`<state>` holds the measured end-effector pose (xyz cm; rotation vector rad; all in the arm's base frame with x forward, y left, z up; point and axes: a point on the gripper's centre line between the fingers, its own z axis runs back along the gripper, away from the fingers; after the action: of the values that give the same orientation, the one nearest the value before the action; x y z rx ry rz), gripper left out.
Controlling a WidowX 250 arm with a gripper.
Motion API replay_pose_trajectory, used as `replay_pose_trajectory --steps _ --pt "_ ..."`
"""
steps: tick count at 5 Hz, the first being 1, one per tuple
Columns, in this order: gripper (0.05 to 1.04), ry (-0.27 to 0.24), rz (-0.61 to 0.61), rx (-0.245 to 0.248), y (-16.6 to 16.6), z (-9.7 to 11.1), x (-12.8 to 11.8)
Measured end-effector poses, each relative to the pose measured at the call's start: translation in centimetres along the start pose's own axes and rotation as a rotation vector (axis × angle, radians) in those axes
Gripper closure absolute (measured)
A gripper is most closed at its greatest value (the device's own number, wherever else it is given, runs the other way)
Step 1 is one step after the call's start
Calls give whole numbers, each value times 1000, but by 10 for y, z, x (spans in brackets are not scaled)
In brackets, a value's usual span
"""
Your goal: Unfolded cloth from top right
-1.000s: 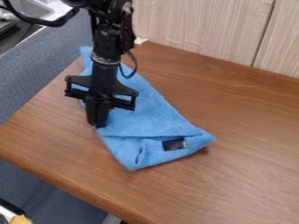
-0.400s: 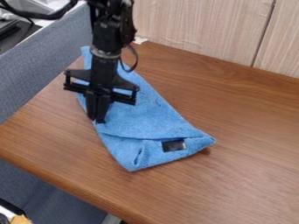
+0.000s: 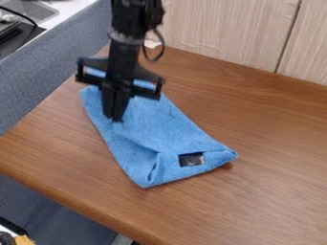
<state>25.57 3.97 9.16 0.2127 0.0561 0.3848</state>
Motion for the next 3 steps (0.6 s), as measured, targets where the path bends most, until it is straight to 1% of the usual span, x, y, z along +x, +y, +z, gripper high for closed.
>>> replay_pose_trajectory --steps 1,2,3 --pt "1029 -22 -13 -23 -19 22 6" --pt "1029 -6 -29 -17 -40 28 18" --pt "1029 11 -18 -13 -63 25 38"
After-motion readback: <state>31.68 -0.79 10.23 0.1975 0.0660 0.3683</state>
